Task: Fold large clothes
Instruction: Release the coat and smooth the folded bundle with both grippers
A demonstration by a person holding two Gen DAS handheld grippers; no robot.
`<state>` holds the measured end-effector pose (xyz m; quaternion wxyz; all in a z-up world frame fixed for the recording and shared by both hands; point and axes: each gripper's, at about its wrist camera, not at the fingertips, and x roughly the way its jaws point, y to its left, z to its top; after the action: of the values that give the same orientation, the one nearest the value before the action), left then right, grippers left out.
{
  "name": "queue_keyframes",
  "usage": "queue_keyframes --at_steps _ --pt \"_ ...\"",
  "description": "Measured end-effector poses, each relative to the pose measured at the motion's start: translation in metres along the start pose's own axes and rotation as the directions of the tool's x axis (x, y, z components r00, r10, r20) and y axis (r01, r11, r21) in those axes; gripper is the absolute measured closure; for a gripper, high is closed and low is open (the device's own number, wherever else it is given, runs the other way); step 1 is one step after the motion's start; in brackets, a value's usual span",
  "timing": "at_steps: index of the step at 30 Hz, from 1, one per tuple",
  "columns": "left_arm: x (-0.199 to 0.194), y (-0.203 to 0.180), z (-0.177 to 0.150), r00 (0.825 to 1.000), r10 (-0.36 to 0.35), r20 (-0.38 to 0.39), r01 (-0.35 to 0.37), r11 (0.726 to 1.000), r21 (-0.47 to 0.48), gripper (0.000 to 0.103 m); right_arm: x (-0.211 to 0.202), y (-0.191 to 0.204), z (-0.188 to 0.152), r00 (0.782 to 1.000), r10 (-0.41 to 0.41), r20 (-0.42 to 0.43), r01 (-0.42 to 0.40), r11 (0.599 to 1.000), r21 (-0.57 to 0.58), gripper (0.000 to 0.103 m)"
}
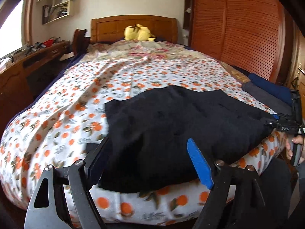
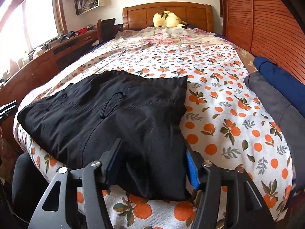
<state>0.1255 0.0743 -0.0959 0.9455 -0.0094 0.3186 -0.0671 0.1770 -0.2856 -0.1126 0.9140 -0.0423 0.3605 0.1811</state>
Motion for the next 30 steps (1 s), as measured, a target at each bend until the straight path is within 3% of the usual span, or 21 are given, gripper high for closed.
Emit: queue_keyframes --at_steps 12,26,30 --pt "0.046 -0.067 0.002 0.996 -0.043 -0.081 0.05 0.996 0.078 0.022 0.025 -0.022 -0.009 0.998 0.056 -0.011 -0.055 0.997 0.046 0.023" --pt "0.073 -0.097 -0.006 0.981 0.082 -0.174 -0.066 0.993 0.094 0.022 0.044 -0.032 -0.018 0.98 0.201 0.009 -0.201 0.979 0.028 0.022" --pt "0.075 -0.098 -0.012 0.98 0.089 -0.177 -0.074 0.993 0.089 0.022 0.046 -0.037 -0.02 0.974 0.226 -0.009 -0.225 0.973 0.059 0.022"
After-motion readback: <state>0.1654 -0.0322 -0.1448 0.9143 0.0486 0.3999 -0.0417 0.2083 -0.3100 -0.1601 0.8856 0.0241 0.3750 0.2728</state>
